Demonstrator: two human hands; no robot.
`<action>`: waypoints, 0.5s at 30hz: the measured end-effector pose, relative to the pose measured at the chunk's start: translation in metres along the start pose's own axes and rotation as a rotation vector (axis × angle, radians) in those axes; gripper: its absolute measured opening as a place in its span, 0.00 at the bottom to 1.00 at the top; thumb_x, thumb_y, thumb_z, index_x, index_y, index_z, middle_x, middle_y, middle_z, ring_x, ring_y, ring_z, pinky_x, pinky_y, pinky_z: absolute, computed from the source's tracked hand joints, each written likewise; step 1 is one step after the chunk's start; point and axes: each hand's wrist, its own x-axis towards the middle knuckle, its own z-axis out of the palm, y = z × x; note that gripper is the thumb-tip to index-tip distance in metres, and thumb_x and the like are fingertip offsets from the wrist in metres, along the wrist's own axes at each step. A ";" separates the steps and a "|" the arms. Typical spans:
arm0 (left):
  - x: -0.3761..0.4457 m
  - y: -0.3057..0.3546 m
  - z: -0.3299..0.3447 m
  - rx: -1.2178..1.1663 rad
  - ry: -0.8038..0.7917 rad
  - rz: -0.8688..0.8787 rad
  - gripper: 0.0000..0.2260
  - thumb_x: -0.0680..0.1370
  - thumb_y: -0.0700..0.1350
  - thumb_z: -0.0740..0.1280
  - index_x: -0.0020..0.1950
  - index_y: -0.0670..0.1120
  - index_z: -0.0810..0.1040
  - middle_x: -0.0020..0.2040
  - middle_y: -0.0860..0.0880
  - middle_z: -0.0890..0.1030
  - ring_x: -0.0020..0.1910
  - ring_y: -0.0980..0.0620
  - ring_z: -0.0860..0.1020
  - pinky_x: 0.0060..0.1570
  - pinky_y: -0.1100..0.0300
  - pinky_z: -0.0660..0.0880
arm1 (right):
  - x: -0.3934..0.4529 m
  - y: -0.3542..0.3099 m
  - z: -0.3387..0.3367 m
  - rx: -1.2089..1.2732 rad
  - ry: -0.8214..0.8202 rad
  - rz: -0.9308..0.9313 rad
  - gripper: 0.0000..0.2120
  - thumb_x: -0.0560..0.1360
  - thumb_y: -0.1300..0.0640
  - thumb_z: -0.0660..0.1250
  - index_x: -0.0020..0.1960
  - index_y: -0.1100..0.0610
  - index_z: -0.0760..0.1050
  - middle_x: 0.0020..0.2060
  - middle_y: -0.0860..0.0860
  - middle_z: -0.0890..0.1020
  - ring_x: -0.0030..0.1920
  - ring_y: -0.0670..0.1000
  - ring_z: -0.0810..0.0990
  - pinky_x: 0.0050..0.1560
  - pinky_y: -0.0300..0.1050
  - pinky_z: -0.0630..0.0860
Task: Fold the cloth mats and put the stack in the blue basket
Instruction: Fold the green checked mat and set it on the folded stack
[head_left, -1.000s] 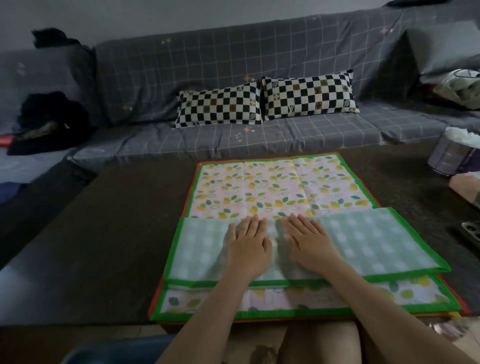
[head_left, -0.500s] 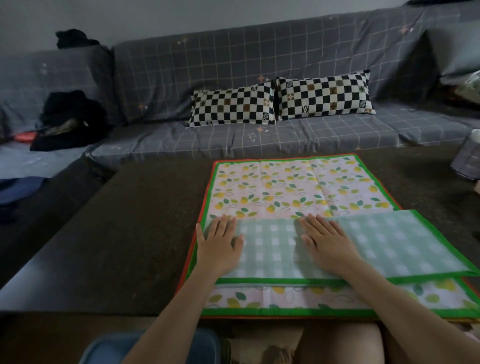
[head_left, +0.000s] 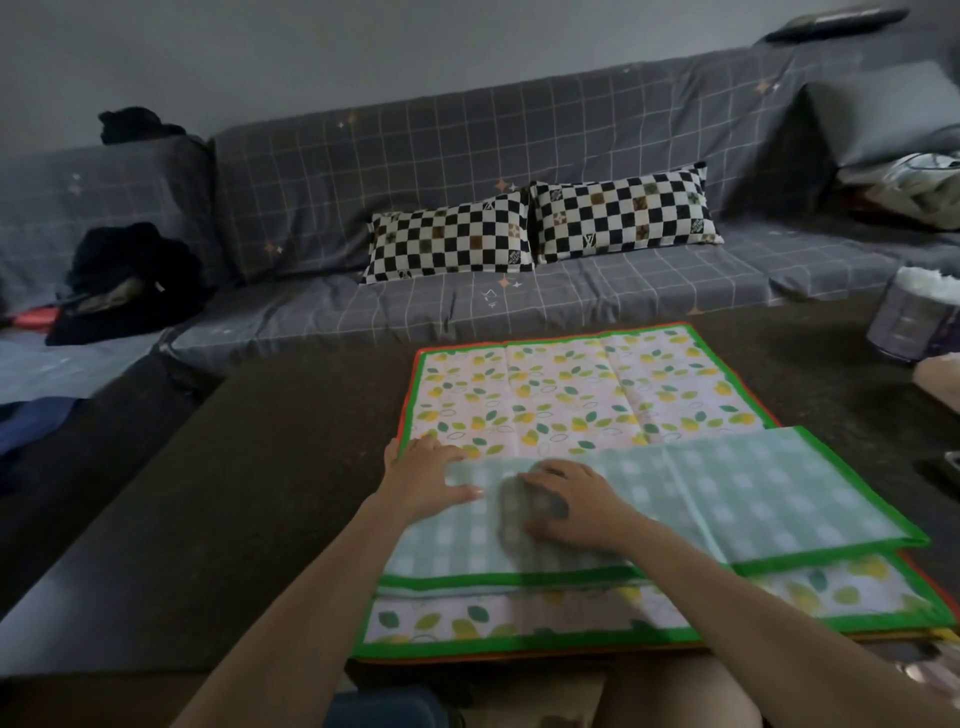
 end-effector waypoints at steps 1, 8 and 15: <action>0.003 -0.004 -0.002 -0.005 0.010 -0.007 0.28 0.71 0.68 0.65 0.67 0.57 0.71 0.66 0.50 0.69 0.68 0.49 0.66 0.70 0.45 0.52 | 0.000 0.000 0.002 0.006 -0.036 0.011 0.37 0.68 0.31 0.63 0.73 0.42 0.57 0.74 0.48 0.57 0.74 0.54 0.54 0.74 0.53 0.50; 0.004 -0.023 -0.024 -0.311 0.043 -0.092 0.25 0.67 0.58 0.76 0.58 0.47 0.76 0.57 0.50 0.76 0.55 0.51 0.75 0.52 0.57 0.71 | -0.002 0.006 0.006 -0.057 -0.113 0.039 0.47 0.62 0.26 0.63 0.74 0.37 0.48 0.75 0.46 0.48 0.75 0.55 0.46 0.74 0.55 0.46; -0.012 -0.046 -0.019 -0.899 -0.052 -0.385 0.30 0.65 0.48 0.79 0.63 0.42 0.74 0.58 0.45 0.80 0.53 0.47 0.80 0.56 0.48 0.77 | 0.005 0.008 0.008 -0.101 -0.166 0.034 0.56 0.52 0.19 0.60 0.74 0.36 0.43 0.75 0.46 0.44 0.75 0.56 0.44 0.73 0.56 0.44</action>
